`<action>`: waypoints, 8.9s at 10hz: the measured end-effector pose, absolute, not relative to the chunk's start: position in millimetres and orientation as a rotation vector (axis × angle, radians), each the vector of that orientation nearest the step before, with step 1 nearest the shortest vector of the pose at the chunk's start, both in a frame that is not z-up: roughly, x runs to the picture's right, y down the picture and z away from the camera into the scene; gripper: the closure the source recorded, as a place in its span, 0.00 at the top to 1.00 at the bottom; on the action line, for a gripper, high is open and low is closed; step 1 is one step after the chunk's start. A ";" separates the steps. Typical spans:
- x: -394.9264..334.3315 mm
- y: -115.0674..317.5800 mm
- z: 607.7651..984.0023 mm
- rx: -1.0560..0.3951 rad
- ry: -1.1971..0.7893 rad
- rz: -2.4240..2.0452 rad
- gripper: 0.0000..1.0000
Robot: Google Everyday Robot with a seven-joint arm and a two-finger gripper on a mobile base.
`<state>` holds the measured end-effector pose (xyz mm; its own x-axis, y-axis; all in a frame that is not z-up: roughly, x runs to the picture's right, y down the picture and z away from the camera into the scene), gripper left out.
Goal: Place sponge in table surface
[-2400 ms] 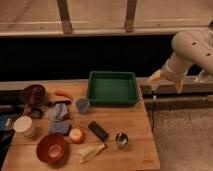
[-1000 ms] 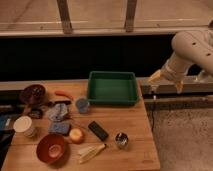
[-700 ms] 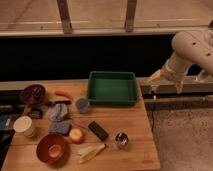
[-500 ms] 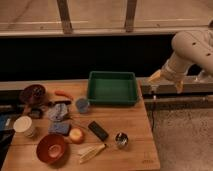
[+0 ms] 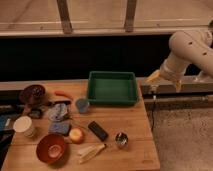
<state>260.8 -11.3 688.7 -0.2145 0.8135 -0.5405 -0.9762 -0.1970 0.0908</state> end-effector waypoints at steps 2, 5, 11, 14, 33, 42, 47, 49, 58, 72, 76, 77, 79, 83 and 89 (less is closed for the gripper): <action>221.4 -16.0 693.1 -0.457 0.466 1.634 0.80; 133.8 -21.0 699.1 -0.508 0.399 1.454 0.80; 72.7 -14.9 694.4 -0.566 0.343 1.325 0.80; 75.4 -14.7 694.0 -0.560 0.348 1.324 0.80; -166.4 17.2 708.5 -0.706 0.150 0.770 0.80; -319.9 134.2 709.4 -0.885 -0.001 0.412 0.80; -329.1 154.2 724.1 -0.933 0.049 0.413 0.80; -324.7 169.0 738.1 -0.973 0.101 0.439 0.80; -275.5 195.5 776.8 -1.094 0.167 0.593 0.80; -298.3 220.8 808.6 -1.168 0.200 0.573 0.78; -295.2 220.2 808.4 -1.169 0.209 0.572 0.38; -296.5 219.4 808.2 -1.168 0.205 0.573 0.30; -304.6 225.3 806.9 -1.141 0.218 0.549 0.17; -311.2 222.0 803.3 -1.101 0.206 0.534 0.17; -319.8 179.2 775.3 -1.009 0.133 0.516 0.17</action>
<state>-319.8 179.2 775.3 0.8727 0.3513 -0.3391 -0.4712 0.4243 -0.7733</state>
